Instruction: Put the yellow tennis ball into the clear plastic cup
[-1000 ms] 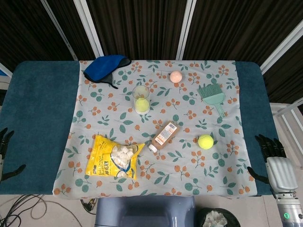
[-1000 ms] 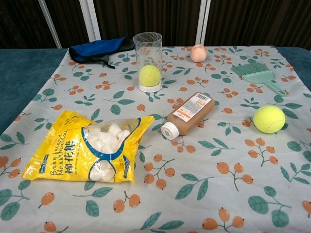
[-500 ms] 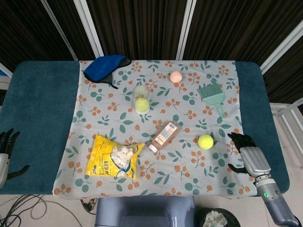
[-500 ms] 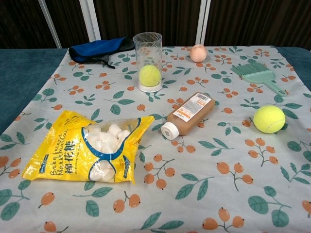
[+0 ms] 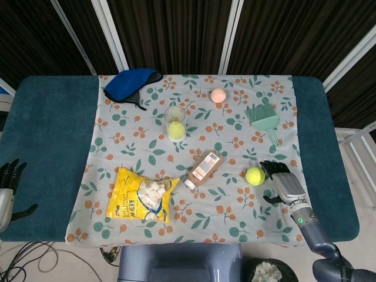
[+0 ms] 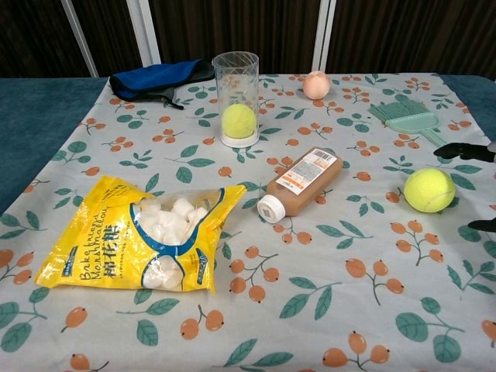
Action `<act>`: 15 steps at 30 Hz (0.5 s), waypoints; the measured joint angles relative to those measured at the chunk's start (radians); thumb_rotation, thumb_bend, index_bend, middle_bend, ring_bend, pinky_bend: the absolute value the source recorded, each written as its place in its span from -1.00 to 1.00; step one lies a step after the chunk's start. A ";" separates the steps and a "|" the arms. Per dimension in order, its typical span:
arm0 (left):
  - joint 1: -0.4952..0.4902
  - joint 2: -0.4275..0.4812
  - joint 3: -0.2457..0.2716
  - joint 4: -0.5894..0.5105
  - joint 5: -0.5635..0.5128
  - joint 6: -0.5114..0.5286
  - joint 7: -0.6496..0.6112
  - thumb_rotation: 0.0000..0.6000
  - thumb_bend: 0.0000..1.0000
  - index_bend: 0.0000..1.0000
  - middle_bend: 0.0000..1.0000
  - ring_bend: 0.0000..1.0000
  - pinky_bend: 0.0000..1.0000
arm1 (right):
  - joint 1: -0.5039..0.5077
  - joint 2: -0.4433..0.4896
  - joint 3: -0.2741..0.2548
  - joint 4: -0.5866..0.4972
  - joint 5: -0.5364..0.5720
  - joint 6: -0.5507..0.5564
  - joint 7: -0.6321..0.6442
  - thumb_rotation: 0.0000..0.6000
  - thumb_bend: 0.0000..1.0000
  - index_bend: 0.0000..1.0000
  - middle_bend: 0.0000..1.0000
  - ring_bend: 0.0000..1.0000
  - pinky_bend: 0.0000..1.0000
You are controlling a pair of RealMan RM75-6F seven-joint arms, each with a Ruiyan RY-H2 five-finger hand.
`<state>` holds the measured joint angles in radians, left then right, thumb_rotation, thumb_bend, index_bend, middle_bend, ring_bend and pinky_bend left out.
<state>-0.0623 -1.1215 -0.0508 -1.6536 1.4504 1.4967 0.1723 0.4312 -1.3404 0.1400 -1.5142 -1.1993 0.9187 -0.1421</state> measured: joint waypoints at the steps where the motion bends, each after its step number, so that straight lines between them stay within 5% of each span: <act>1: 0.000 0.000 -0.001 0.000 -0.001 0.000 0.000 1.00 -1.00 -0.86 -1.00 -1.00 -1.00 | 0.005 -0.010 0.002 0.008 0.006 -0.003 -0.004 1.00 -0.37 -0.91 -0.85 -0.88 -1.00; 9: 0.002 0.002 -0.004 0.000 -0.007 0.004 -0.004 1.00 -1.00 -0.86 -1.00 -1.00 -1.00 | 0.038 -0.080 0.016 0.069 0.043 -0.011 -0.026 1.00 -0.37 -0.90 -0.77 -0.64 -0.95; 15: 0.000 0.002 -0.004 0.000 -0.009 0.000 -0.004 1.00 -1.00 -0.86 -1.00 -1.00 -1.00 | 0.053 -0.135 0.029 0.114 0.060 0.008 -0.038 1.00 -0.37 -0.67 -0.58 -0.43 -0.84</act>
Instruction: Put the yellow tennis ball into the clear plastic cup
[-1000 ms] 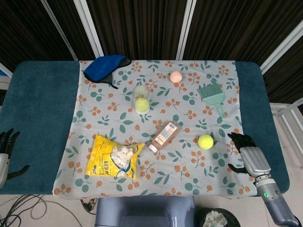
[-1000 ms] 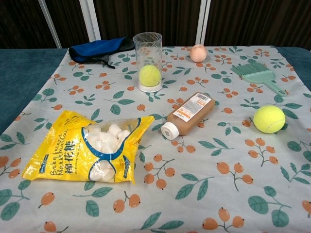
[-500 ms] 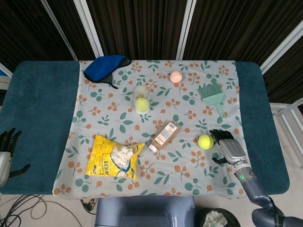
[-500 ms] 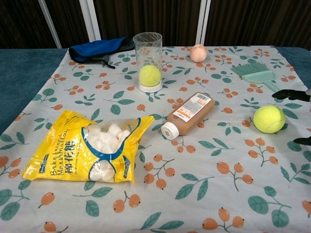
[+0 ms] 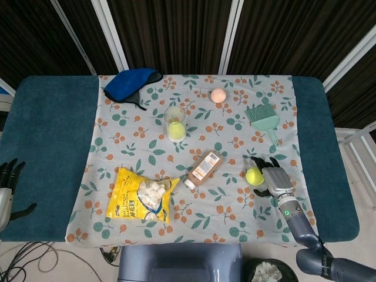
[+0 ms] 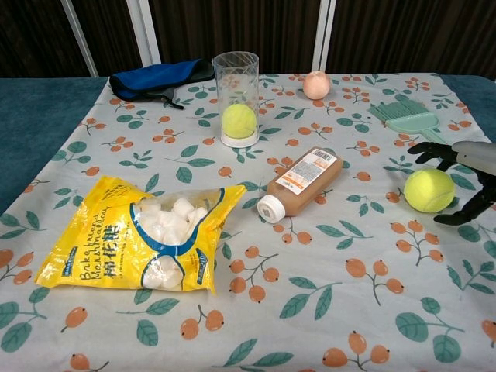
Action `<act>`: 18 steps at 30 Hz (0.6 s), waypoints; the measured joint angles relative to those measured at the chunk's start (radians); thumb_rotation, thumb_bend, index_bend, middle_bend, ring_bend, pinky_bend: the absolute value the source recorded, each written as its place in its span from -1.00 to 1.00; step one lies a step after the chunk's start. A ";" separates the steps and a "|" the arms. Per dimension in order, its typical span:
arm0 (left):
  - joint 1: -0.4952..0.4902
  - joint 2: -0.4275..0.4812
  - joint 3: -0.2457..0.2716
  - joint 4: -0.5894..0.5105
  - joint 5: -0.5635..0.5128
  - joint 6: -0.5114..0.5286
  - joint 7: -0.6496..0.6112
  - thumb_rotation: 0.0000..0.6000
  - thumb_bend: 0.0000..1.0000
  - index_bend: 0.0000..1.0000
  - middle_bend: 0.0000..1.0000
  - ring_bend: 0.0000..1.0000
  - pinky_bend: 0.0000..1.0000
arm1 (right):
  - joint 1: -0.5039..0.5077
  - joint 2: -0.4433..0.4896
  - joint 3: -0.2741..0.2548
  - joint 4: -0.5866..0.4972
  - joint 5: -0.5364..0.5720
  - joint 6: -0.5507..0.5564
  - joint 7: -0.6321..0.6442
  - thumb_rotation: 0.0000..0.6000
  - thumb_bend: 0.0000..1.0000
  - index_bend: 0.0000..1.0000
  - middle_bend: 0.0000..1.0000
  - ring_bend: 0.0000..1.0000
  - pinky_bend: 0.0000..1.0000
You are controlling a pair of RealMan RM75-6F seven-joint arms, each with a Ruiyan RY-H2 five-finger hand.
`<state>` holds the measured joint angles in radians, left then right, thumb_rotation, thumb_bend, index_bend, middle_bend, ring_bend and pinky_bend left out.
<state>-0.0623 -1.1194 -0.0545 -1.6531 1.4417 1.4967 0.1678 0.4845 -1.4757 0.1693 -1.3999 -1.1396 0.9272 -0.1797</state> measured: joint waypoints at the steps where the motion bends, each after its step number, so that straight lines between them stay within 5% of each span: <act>1: 0.000 0.000 0.000 0.000 -0.001 0.000 0.000 1.00 -1.00 -0.86 -1.00 -1.00 -1.00 | 0.002 -0.008 0.002 0.007 0.003 0.002 -0.002 1.00 -0.37 -0.65 -0.56 -0.41 -0.83; 8: 0.000 0.001 -0.001 0.000 -0.004 -0.001 -0.001 1.00 -1.00 -0.86 -1.00 -1.00 -1.00 | 0.017 -0.039 0.001 0.037 0.023 -0.002 -0.017 1.00 -0.34 -0.49 -0.40 -0.26 -0.68; 18: 0.000 0.004 -0.002 -0.002 -0.010 -0.004 -0.003 1.00 -1.00 -0.86 -1.00 -1.00 -1.00 | 0.032 -0.074 0.010 0.061 0.030 0.014 -0.024 1.00 -0.17 0.23 0.01 0.11 -0.16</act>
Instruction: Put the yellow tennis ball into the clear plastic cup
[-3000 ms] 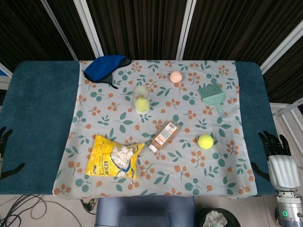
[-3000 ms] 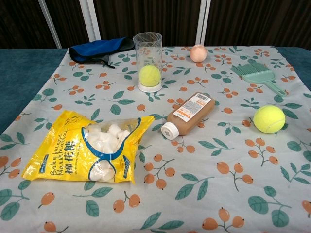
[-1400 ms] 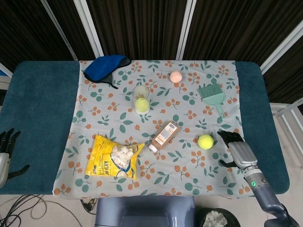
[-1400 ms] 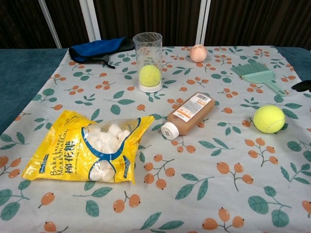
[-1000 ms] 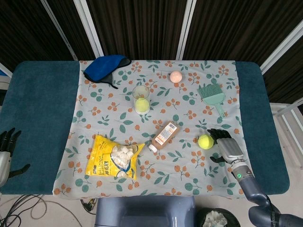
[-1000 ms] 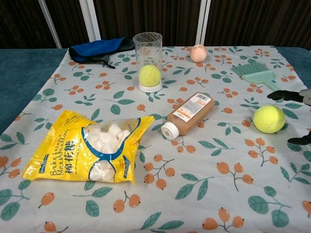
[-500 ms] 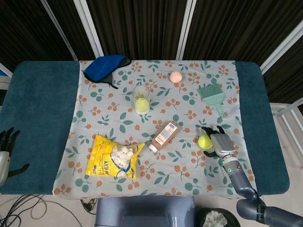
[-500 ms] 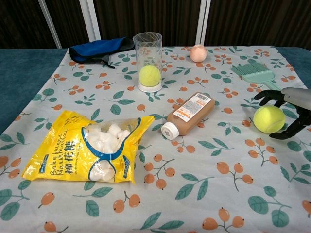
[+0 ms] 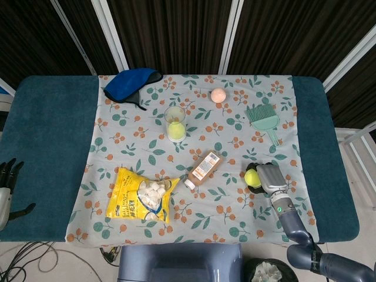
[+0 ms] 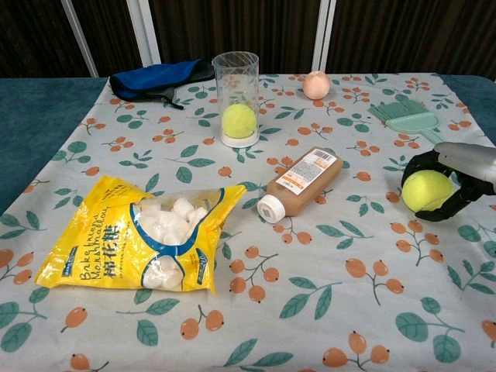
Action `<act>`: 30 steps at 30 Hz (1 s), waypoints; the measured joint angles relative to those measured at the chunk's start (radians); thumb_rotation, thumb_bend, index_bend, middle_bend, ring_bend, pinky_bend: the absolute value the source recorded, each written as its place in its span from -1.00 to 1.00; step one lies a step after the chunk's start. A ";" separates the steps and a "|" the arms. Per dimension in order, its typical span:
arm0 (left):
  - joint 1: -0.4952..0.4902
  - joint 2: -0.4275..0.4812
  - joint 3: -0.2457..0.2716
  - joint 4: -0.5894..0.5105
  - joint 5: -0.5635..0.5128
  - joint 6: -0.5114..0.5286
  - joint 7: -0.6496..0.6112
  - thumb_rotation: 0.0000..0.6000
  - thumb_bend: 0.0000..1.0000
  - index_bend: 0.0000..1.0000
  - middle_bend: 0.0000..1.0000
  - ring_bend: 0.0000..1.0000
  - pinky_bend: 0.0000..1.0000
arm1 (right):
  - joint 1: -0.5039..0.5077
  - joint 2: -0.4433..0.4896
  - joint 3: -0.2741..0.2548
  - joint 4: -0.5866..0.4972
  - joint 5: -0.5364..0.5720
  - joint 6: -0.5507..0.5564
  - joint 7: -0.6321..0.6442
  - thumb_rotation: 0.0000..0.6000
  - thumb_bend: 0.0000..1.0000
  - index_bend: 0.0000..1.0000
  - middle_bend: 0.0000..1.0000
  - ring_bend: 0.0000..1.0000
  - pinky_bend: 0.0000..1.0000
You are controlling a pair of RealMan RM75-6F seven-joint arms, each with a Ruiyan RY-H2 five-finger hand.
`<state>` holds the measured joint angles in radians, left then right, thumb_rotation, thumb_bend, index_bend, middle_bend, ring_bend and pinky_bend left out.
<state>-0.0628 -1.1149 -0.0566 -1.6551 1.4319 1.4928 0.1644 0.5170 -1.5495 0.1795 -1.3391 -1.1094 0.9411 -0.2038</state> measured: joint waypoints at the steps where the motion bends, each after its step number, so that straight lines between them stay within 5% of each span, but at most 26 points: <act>1: 0.000 0.001 0.000 0.000 -0.001 -0.001 0.000 1.00 -1.00 -0.86 -1.00 -1.00 -1.00 | 0.001 -0.002 0.002 0.001 0.000 0.002 0.004 1.00 -0.17 0.24 0.02 0.12 -0.13; 14: 0.001 0.012 -0.004 -0.003 -0.013 -0.004 -0.025 1.00 -1.00 -0.86 -1.00 -1.00 -1.00 | 0.106 0.055 0.110 -0.027 0.034 -0.046 -0.026 1.00 -0.17 0.24 0.02 0.08 0.25; 21: -0.006 0.014 -0.005 0.004 -0.019 -0.023 -0.039 1.00 -1.00 -0.87 -1.00 -1.00 -1.00 | 0.252 0.104 0.219 -0.052 0.181 -0.171 -0.074 1.00 -0.17 0.18 -0.02 -0.01 0.40; 30: -0.019 0.010 -0.005 0.015 -0.036 -0.056 -0.041 1.00 -1.00 -0.86 -1.00 -1.00 -1.00 | 0.493 0.087 0.299 0.008 0.400 -0.234 -0.205 1.00 -0.17 0.09 -0.08 -0.07 0.54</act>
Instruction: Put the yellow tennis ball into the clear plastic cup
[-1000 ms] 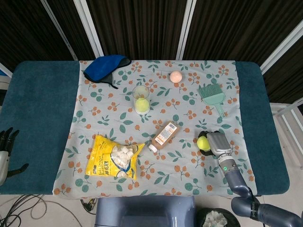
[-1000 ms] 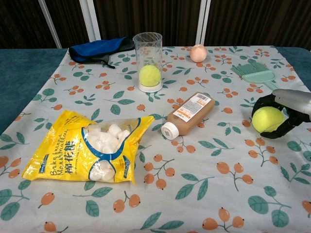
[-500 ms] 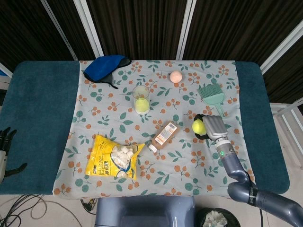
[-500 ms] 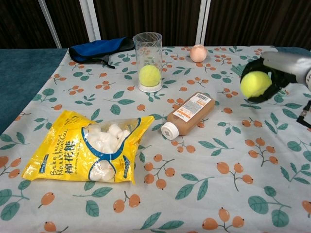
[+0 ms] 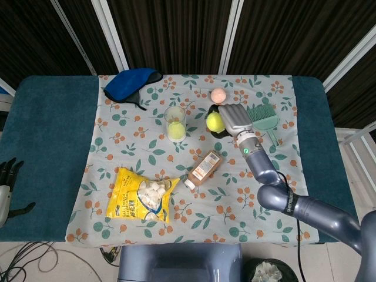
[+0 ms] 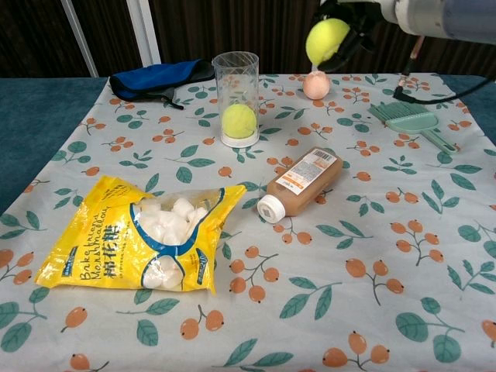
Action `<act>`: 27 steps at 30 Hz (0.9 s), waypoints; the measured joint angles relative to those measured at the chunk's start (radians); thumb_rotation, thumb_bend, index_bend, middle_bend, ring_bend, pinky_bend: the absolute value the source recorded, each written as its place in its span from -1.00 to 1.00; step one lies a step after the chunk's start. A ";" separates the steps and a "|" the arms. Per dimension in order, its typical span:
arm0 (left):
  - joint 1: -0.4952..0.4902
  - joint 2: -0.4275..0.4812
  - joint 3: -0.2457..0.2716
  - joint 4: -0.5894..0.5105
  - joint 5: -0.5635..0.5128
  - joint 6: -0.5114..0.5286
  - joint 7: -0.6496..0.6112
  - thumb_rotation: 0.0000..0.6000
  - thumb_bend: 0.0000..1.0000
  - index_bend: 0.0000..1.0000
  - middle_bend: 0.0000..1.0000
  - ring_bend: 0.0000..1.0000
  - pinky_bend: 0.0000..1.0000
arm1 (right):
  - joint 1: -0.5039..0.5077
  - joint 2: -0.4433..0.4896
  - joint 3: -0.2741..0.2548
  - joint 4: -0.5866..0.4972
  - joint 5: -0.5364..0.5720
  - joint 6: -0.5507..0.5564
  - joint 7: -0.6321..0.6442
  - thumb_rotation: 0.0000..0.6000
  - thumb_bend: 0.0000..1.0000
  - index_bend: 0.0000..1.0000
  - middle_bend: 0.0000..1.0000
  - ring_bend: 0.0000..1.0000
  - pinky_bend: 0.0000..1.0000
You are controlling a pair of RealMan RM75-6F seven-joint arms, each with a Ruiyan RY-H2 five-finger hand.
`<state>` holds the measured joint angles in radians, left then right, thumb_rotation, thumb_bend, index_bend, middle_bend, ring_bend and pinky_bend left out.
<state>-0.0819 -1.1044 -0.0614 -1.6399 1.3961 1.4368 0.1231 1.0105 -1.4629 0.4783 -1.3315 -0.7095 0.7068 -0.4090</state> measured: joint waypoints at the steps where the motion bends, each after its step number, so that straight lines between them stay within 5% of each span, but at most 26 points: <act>1: 0.000 0.000 0.000 0.000 0.000 -0.001 -0.001 1.00 -1.00 -0.87 -1.00 -1.00 -1.00 | 0.022 -0.008 0.005 0.011 0.019 -0.001 -0.010 1.00 -0.17 0.09 -0.08 -0.07 0.55; 12: 0.004 0.011 0.004 0.000 0.001 0.002 -0.022 1.00 -1.00 -0.87 -1.00 -1.00 -1.00 | 0.255 -0.138 0.032 0.193 0.187 0.012 -0.118 1.00 -0.17 0.04 -0.13 -0.09 0.69; 19: 0.010 0.018 0.002 0.002 0.000 0.013 -0.033 1.00 -1.00 -0.87 -1.00 -1.00 -1.00 | 0.326 -0.211 0.040 0.292 0.242 0.005 -0.116 1.00 -0.17 0.00 -0.14 -0.12 0.75; 23: 0.013 0.022 0.002 0.002 -0.002 0.015 -0.038 1.00 -1.00 -0.87 -1.00 -1.00 -1.00 | 0.346 -0.248 0.047 0.338 0.241 -0.001 -0.080 1.00 -0.17 -0.18 -0.22 -0.22 0.79; 25: 0.013 0.023 0.002 0.001 0.000 0.015 -0.040 1.00 -1.00 -0.87 -1.00 -1.00 -1.00 | 0.353 -0.265 0.048 0.356 0.238 -0.009 -0.061 1.00 -0.17 -0.23 -0.27 -0.27 0.52; 27: 0.013 0.024 0.004 0.001 0.003 0.016 -0.042 1.00 -1.00 -0.87 -1.00 -1.00 -1.00 | 0.357 -0.280 0.043 0.377 0.236 -0.018 -0.049 1.00 -0.17 -0.26 -0.31 -0.31 -0.41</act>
<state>-0.0690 -1.0806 -0.0577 -1.6389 1.3990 1.4528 0.0809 1.3675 -1.7430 0.5217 -0.9542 -0.4740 0.6887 -0.4583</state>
